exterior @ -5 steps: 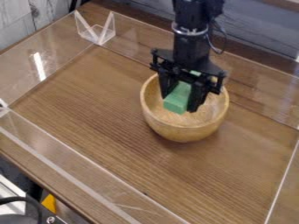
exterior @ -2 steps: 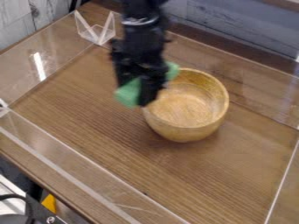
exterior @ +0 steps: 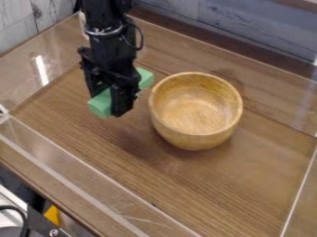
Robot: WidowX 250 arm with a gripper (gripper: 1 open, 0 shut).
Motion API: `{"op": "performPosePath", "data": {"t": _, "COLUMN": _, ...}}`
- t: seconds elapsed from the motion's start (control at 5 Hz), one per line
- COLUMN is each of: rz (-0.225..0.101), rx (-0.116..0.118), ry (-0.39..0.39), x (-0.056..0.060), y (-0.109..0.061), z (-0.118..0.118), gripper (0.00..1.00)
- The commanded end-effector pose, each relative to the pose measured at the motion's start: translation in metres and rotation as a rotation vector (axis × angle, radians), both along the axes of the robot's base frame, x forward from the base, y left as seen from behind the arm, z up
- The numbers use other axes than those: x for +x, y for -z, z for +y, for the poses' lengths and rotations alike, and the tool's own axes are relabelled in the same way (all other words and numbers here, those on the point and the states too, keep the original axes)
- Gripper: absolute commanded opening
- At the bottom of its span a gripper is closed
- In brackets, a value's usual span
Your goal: Remove the green block from inside the brown bowl and put it on the table
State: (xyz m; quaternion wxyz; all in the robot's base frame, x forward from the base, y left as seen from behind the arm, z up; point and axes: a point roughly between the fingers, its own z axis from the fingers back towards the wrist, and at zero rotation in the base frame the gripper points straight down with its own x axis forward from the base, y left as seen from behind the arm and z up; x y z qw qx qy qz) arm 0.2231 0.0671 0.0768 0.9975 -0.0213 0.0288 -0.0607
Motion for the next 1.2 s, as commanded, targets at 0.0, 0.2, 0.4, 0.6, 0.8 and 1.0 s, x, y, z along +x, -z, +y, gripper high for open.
{"op": "performPosePath", "data": {"t": 0.0, "rz": -0.038, "rx": 0.011, "ry": 0.001, "x": 0.001, "y": 0.006, "z": -0.001, "gripper": 0.0}}
{"op": "performPosePath", "data": {"t": 0.2, "rz": -0.034, "rx": 0.008, "ry": 0.003, "x": -0.002, "y": 0.024, "z": -0.003, "gripper": 0.0}}
{"op": "performPosePath", "data": {"t": 0.4, "rz": -0.027, "rx": 0.003, "ry": 0.068, "x": -0.009, "y": 0.041, "z": -0.015, "gripper": 0.0}}
{"op": "performPosePath", "data": {"t": 0.6, "rz": -0.019, "rx": 0.004, "ry": 0.126, "x": -0.014, "y": 0.052, "z": -0.027, "gripper": 0.0}}
{"op": "performPosePath", "data": {"t": 0.8, "rz": -0.018, "rx": 0.005, "ry": 0.104, "x": -0.017, "y": 0.054, "z": -0.021, "gripper": 0.0}}
{"op": "performPosePath", "data": {"t": 1.0, "rz": -0.013, "rx": 0.003, "ry": 0.07, "x": -0.02, "y": 0.054, "z": -0.016, "gripper": 0.0}}
